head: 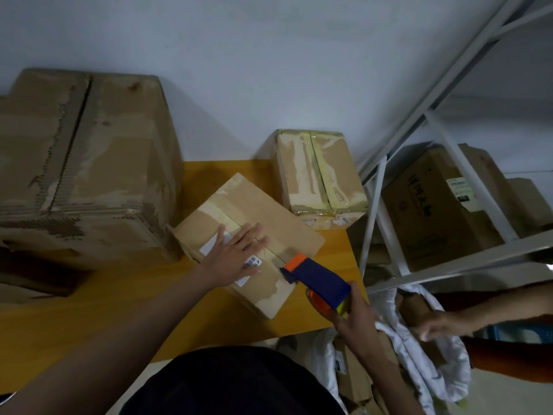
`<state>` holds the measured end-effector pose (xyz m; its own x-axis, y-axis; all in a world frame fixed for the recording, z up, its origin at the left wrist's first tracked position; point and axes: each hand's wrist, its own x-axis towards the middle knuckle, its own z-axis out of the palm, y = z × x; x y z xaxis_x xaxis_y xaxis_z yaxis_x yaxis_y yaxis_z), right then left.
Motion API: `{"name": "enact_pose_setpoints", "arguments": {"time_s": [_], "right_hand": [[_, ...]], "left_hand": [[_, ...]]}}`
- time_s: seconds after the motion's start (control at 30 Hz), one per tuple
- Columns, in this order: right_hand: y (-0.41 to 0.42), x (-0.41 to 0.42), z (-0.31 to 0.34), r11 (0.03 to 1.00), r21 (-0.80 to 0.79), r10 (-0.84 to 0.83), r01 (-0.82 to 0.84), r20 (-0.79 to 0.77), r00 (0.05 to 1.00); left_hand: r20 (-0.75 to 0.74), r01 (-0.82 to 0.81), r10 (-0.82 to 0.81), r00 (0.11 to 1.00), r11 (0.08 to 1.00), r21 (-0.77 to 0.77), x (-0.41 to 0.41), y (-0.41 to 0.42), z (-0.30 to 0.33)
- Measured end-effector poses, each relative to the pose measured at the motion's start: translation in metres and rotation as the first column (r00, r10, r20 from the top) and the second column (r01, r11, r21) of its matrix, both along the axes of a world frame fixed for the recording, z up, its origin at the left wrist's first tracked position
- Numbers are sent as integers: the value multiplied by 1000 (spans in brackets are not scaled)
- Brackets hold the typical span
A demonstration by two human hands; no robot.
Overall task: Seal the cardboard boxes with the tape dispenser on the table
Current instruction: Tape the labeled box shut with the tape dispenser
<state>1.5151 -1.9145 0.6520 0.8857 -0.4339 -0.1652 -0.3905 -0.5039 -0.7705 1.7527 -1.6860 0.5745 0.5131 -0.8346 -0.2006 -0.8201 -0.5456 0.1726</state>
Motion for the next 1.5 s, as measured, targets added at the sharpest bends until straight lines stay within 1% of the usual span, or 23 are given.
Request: {"name": "enact_pose_setpoints", "arguments": {"time_s": [0.1, 0.2, 0.3, 0.4, 0.5, 0.7, 0.8, 1.0, 1.13, 1.2, 1.3, 1.4, 1.5], "right_hand": [[-4, 2, -5, 999, -41, 24, -24, 5, 1000], [-8, 5, -10, 995, -88, 39, -38, 6, 999], [-12, 7, -12, 993, -105, 58, -56, 13, 998], [-16, 10, -12, 991, -104, 82, -80, 17, 996], [-19, 15, -11, 989, -114, 100, -98, 20, 995], [-21, 29, -10, 982, -131, 135, -134, -2, 991], [-25, 28, -8, 974, -165, 155, -157, -27, 988], [-30, 3, -3, 987, -125, 105, -104, 3, 994], [-34, -9, 1, 989, -104, 101, -102, -10, 995], [-44, -22, 5, 994, -90, 58, -59, -18, 998], [-51, -44, 13, 999, -23, -26, 26, -1, 1000], [-50, -48, 12, 1000, -17, -2, 2, 6, 1000], [-51, -44, 10, 996, -73, 55, -53, 25, 998]], "left_hand": [[-3, -66, 66, 998, 997, 27, -13, -5, 4], [27, -90, 91, 995, 995, -32, -30, -14, 4], [-6, -67, 67, 998, 992, -103, -42, -22, 1], [-47, -94, 88, 995, 986, -141, -50, -27, 1], [-94, -111, 101, 990, 987, -114, -56, -30, 2], [-67, -224, 221, 973, 973, -55, -71, -46, -2], [-47, -248, 245, 968, 968, -45, -72, -49, -2], [-39, -255, 253, 967, 966, -47, -74, -50, -5], [-37, -241, 241, 970, 970, -10, -72, -50, -3], [-33, -234, 234, 972, 972, -6, -71, -51, -1], [-14, -231, 232, 973, 973, 9, -73, -53, -1], [-14, -248, 248, 969, 969, 19, -75, -56, 0], [-11, -211, 212, 977, 977, 26, -78, -60, 2]]}}
